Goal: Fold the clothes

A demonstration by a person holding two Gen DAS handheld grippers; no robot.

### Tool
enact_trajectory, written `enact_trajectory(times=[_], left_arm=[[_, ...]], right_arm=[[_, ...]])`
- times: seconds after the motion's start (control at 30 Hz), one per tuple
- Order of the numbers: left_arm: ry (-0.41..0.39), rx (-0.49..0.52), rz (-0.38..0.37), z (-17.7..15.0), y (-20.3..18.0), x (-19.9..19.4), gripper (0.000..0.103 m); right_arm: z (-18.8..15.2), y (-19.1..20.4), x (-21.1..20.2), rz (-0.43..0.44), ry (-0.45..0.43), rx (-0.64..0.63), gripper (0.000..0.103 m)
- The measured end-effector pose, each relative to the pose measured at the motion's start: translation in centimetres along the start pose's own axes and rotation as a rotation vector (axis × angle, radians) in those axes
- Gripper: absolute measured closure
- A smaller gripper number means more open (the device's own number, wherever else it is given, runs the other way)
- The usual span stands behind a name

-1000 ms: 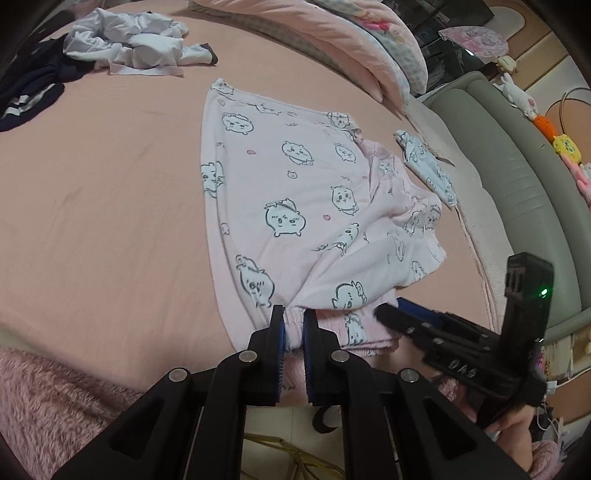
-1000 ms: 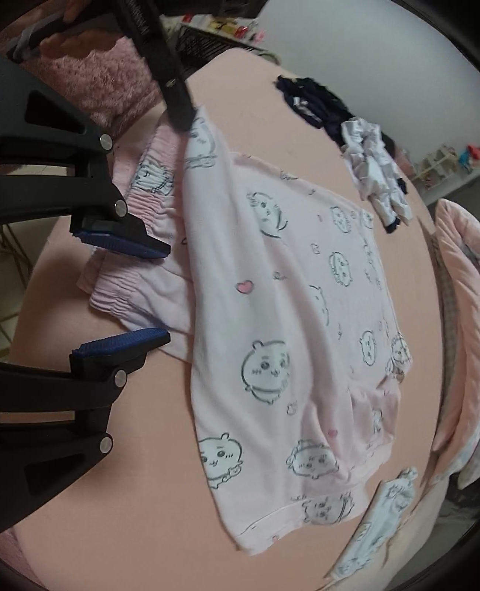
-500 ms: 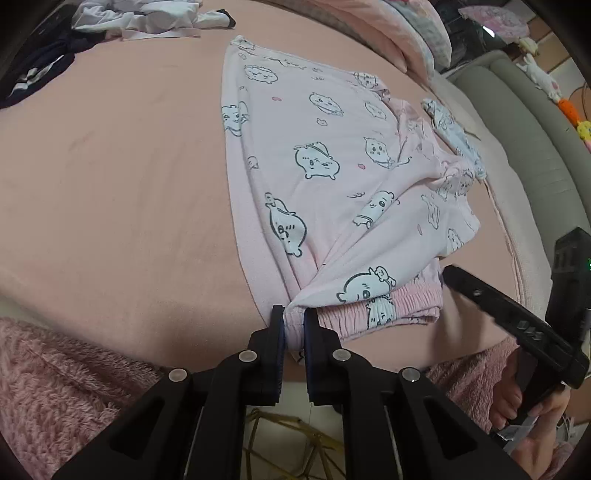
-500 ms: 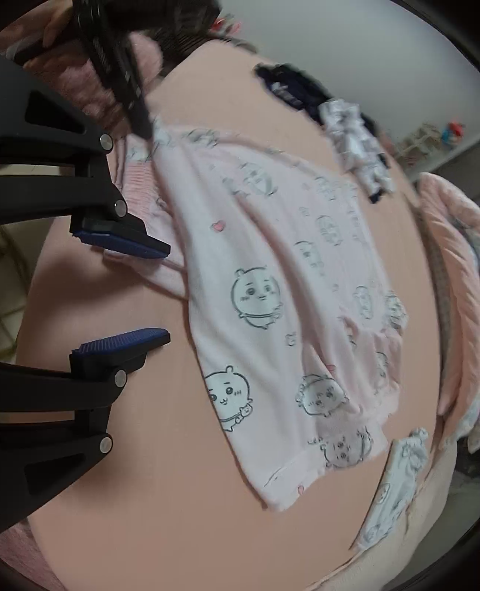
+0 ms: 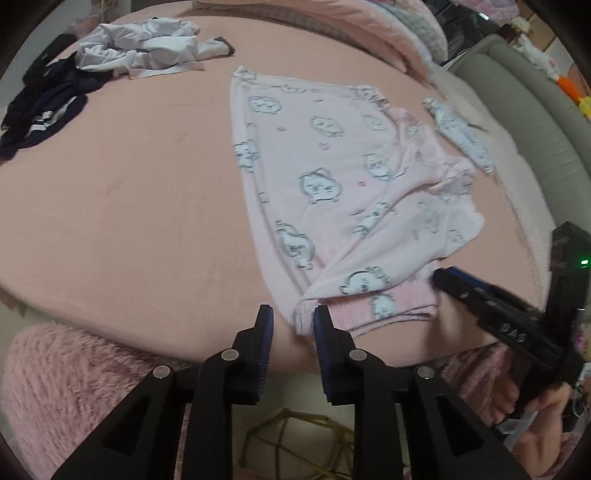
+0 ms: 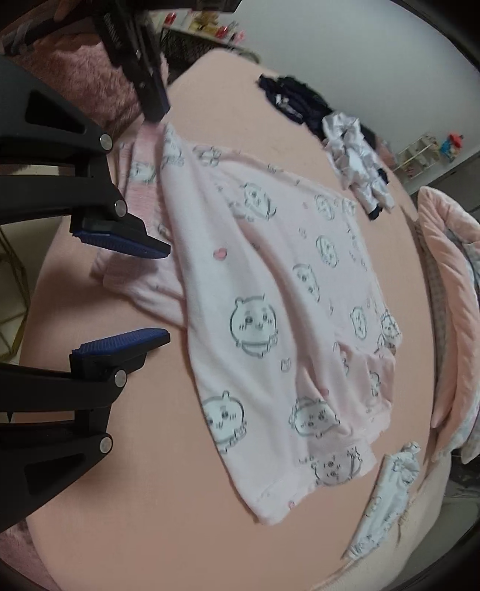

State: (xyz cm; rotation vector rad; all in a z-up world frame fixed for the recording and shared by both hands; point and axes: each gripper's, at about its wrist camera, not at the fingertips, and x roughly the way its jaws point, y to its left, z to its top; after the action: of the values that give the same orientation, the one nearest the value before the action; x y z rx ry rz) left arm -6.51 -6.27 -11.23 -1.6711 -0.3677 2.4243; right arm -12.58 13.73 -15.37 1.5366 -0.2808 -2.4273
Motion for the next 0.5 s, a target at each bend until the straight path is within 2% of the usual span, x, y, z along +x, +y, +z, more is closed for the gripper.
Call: enact_trajectory(times=[0.13,0.27,0.37,0.5], left_arm=[[-0.017,0.055,-0.038,-0.1,-1.5,0.3,0.083],[0.028,-0.019,0.052,-0.1,-0.5,2.7,0.083],[0.047,-0.067,0.016,-0.4,0.8,3.0,0.079],[0.040,-0.028,0.049,-0.5,0.2,2.1,0.078]], right_arm=[[-0.5,0.3,1.2,-0.011,0.031,-0.018,0.064],[-0.1,0.0,1.4,-0.001,0.055,0.016,0.064],[-0.3,-0.1,1.0,-0.031,0.056,-0.017,0.063],[-0.7,-2.0,-0.1,-0.028,0.042,0.024,0.062]])
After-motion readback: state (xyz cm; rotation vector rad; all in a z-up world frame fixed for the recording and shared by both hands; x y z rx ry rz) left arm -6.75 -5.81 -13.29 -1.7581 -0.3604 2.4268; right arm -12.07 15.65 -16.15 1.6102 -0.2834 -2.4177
